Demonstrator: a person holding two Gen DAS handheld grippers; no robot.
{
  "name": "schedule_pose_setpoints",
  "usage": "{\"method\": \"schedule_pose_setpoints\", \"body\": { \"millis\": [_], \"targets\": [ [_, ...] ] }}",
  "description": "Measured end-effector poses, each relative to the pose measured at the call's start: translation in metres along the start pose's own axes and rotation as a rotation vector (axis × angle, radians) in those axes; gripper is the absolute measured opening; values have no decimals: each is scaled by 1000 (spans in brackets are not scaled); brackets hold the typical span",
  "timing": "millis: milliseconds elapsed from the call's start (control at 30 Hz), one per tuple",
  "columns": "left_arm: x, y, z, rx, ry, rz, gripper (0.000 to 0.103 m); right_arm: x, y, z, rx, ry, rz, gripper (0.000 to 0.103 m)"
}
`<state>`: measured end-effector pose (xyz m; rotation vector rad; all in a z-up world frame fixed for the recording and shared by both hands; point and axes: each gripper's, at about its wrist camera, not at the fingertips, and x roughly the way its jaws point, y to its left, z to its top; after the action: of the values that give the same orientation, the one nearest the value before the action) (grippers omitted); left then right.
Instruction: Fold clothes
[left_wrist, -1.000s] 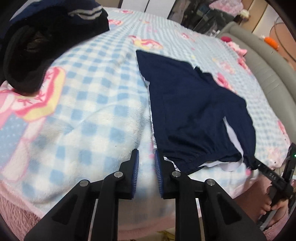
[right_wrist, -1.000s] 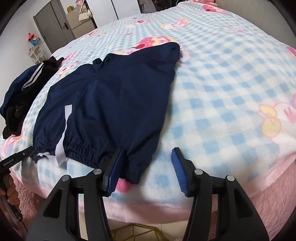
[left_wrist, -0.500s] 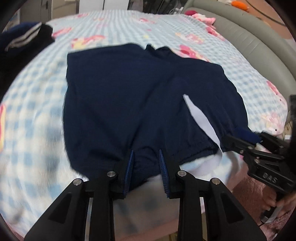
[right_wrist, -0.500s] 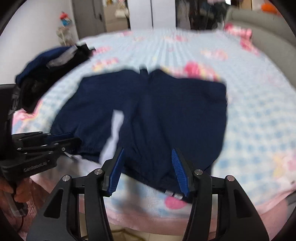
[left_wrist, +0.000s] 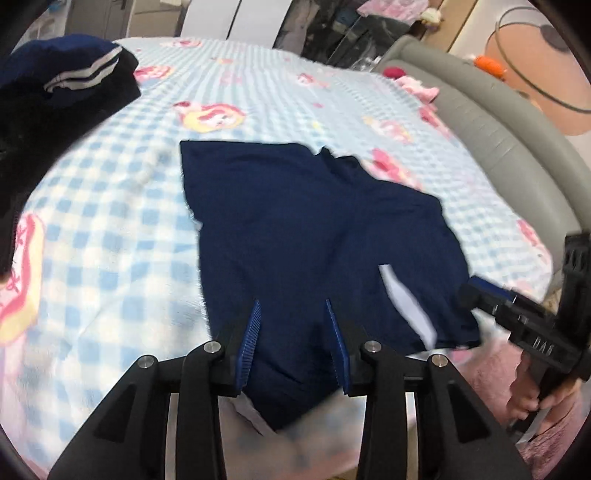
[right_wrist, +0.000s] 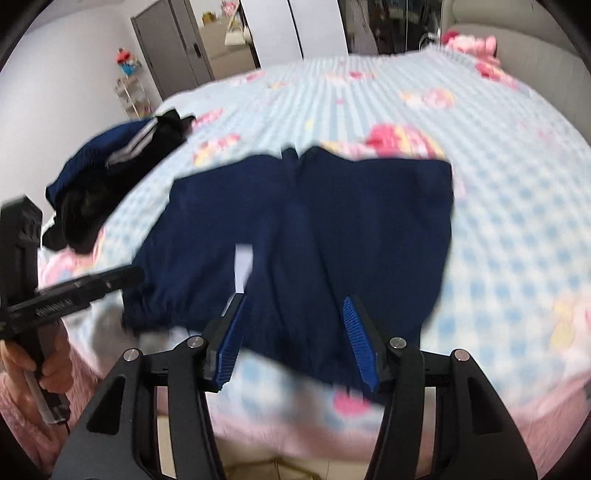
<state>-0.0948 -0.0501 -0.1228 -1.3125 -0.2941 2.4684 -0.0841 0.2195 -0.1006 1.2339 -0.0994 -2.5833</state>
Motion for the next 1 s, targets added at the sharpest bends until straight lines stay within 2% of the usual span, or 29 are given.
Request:
{"method": "schedule_pose_setpoints", "body": {
  "millis": [100, 167, 200, 233, 300, 367, 433, 567, 667, 833, 933, 1000],
  "targets": [
    [11, 10, -16, 25, 49, 98, 33, 30, 9, 4, -51, 51, -43, 55],
    [7, 18, -22, 3, 44, 103, 31, 52, 10, -5, -74, 150, -105, 54],
    [4, 22, -25, -11, 39, 104, 30, 52, 6, -12, -62, 159, -102, 54],
    [-1, 25, -27, -23, 33, 93, 27, 49, 1, -19, -48, 160, -93, 54],
    [-13, 28, -28, -43, 3, 64, 27, 42, -6, -30, -26, 164, -78, 54],
    [-22, 25, -28, -34, -43, 46, 37, 29, -8, -30, -13, 152, -67, 54],
    [-26, 17, -17, 9, -90, 54, 39, 20, -6, -20, -9, 123, -61, 54],
    [-10, 10, -4, 28, -56, 50, 39, 10, 18, 13, -63, 41, -17, 55],
    [0, 11, -12, 35, -29, 70, 39, 28, 49, 28, -134, 49, -6, 55],
    [4, 30, -25, 27, -1, 99, 38, 60, 73, -2, -200, 146, 15, 55],
    [-4, 34, -25, -1, -24, 102, 37, 55, 74, -23, -226, 162, -9, 55],
    [-14, 28, -25, -12, -70, 95, 37, 50, 78, -32, -241, 157, -18, 55]
  ]
}}
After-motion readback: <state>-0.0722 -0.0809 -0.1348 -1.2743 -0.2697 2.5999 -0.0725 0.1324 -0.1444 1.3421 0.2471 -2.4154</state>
